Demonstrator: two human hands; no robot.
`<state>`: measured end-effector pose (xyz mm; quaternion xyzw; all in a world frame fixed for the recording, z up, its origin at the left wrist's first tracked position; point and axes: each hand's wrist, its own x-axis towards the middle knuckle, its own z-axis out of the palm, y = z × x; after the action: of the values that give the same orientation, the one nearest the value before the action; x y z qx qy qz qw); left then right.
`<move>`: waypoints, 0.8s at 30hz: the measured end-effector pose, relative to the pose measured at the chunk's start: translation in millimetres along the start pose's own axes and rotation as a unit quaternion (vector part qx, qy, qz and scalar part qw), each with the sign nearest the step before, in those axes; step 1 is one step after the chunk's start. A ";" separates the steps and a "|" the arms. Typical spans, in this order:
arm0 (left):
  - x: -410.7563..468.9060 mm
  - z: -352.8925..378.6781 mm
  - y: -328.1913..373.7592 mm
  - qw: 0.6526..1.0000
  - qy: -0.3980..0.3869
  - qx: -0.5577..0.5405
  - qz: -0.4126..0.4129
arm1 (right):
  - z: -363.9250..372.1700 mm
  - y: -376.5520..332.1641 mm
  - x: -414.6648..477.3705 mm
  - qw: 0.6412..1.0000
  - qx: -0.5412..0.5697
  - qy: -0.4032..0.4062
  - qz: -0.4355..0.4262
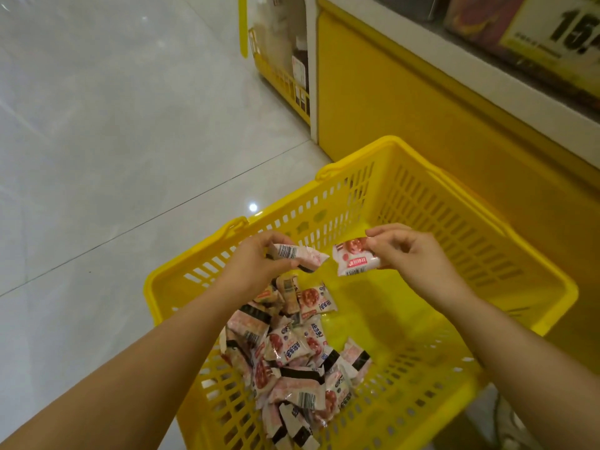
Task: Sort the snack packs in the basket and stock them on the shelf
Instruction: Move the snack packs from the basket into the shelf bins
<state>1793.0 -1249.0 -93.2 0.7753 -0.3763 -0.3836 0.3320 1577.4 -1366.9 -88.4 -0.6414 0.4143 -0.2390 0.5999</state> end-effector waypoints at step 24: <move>-5.0 18.9 15.3 0.990 -0.053 -0.127 -0.036 | 10.5 -12.2 1.8 0.981 0.152 -0.046 0.113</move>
<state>1769.9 -1256.7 -88.4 0.7181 -0.3140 -0.4807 0.3933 1589.8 -1363.2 -78.6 -0.5019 0.4146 -0.2007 0.7320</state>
